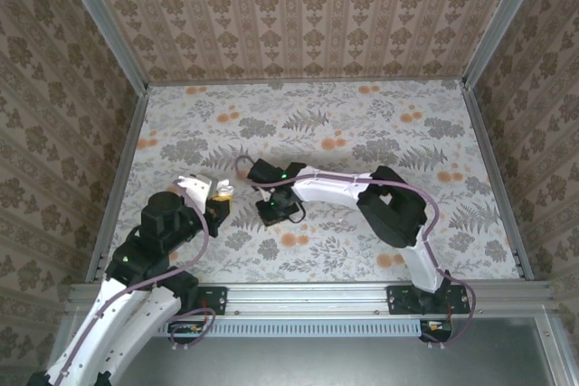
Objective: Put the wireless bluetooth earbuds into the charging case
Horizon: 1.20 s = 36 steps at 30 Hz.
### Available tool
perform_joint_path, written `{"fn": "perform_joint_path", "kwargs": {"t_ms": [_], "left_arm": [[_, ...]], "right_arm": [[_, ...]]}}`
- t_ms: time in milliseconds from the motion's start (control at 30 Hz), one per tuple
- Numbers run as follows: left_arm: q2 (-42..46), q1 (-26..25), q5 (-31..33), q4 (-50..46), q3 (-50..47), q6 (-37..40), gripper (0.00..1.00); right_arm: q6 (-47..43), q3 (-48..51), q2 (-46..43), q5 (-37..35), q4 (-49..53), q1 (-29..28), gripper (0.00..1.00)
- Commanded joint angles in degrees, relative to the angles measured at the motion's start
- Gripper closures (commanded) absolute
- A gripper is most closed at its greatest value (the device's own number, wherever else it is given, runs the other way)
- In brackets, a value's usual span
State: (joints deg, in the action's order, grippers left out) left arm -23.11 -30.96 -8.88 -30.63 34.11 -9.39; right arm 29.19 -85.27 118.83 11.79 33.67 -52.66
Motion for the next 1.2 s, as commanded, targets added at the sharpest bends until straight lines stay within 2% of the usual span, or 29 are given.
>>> {"fn": "perform_joint_path", "kwargs": {"t_ms": [0,233,367,633,733,900,1167], "left_arm": [[-0.43,0.63,-5.11,4.19,-1.41,-0.24,1.0],[-1.49,0.64,-8.23,6.81,-2.62,-1.07,1.0],[-1.68,0.64,-8.82,7.1,-2.78,-1.42,1.0],[-2.03,0.64,-9.18,7.34,-2.73,-1.52,1.0],[-2.12,0.64,-9.22,7.24,-2.62,-1.51,1.0],[-2.21,0.59,-9.19,7.49,-2.82,-1.72,1.0],[-2.67,0.59,-9.4,7.76,-3.18,-1.65,1.0]], "right_arm": [[2.42,6.17,-5.83,6.65,-9.78,3.34,0.89],[2.1,13.39,-9.4,11.25,-14.33,7.97,0.9],[2.15,15.81,-10.1,10.93,-14.54,9.69,0.88],[2.41,16.94,-10.8,5.42,-11.39,10.94,0.76],[3.13,18.14,-12.3,2.98,-10.91,11.44,0.68],[3.09,19.14,-14.57,-1.33,-8.23,12.11,0.68],[5.44,19.84,-16.86,-2.48,-6.77,11.57,0.7]]}}
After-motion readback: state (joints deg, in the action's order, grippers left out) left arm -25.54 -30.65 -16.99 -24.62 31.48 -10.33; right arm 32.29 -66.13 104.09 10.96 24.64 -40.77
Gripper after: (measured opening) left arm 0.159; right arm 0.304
